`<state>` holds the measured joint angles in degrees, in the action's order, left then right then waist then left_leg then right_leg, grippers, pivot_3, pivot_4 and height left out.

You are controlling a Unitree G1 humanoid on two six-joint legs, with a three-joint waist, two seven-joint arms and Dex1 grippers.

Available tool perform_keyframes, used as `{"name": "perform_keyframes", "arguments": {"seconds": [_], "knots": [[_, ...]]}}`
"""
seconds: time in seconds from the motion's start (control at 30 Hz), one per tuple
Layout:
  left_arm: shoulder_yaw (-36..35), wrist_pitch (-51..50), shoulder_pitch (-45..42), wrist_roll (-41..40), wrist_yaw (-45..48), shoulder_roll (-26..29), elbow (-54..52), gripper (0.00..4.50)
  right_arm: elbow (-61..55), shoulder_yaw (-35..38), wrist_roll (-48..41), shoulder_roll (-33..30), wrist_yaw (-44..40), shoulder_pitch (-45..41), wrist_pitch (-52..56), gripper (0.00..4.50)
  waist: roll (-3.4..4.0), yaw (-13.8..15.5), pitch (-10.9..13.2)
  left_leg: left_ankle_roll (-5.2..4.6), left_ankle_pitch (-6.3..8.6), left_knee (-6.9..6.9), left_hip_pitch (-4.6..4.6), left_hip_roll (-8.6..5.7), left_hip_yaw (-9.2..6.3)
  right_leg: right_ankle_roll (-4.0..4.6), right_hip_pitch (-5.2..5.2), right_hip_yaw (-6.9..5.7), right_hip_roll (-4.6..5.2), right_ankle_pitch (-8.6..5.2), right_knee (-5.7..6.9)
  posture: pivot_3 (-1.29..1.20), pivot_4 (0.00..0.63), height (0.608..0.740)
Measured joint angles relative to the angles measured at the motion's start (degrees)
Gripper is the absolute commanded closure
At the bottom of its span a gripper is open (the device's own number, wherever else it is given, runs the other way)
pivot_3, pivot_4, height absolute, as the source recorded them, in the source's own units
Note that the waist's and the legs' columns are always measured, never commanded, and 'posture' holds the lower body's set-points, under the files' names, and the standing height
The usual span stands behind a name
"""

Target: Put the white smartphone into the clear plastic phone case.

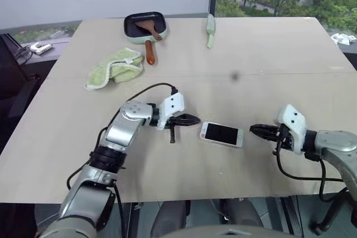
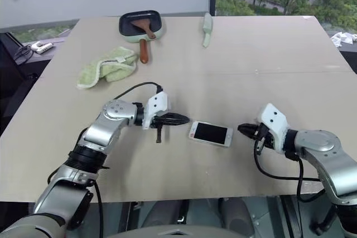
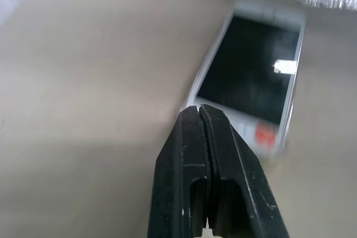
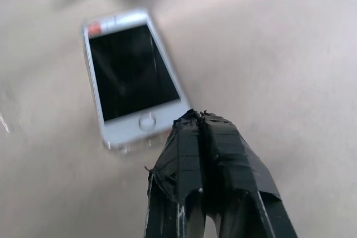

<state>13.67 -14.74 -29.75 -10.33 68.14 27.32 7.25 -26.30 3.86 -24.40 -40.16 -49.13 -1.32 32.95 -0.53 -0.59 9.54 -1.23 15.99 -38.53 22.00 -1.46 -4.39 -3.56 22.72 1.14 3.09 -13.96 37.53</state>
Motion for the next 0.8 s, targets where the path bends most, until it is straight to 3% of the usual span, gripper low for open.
{"name": "perform_keyframes", "arguments": {"seconds": [0.13,0.37,0.8], "knots": [[0.5,-2.2,0.5,-0.6,-1.2,-1.3,-1.9,4.50,0.4,-1.2,-2.1,3.9,-1.0,2.1,-3.1,4.43,0.02,-0.2,0.0,0.00,0.00,0.02,-0.04,0.01,0.04,0.01,0.02,0.07,-0.02,0.00,0.07,0.00,0.150,0.740],[4.8,-2.9,2.9,1.2,-0.6,-0.4,-3.4,4.50,3.7,-5.8,3.6,2.3,-1.9,4.8,-8.8,4.43,0.02,-0.1,0.0,0.01,0.00,0.01,-0.08,-0.01,0.08,0.00,0.00,0.11,-0.03,0.00,0.07,0.00,0.150,0.740],[5.0,0.4,1.9,3.5,-1.3,-0.1,-1.6,4.50,2.9,-9.7,8.7,1.6,0.8,3.1,-9.6,4.43,-0.12,-0.3,-0.2,0.02,-0.01,0.01,-0.29,0.02,0.09,0.01,-0.14,0.16,-0.07,-0.01,0.12,0.00,0.150,0.740]]}}
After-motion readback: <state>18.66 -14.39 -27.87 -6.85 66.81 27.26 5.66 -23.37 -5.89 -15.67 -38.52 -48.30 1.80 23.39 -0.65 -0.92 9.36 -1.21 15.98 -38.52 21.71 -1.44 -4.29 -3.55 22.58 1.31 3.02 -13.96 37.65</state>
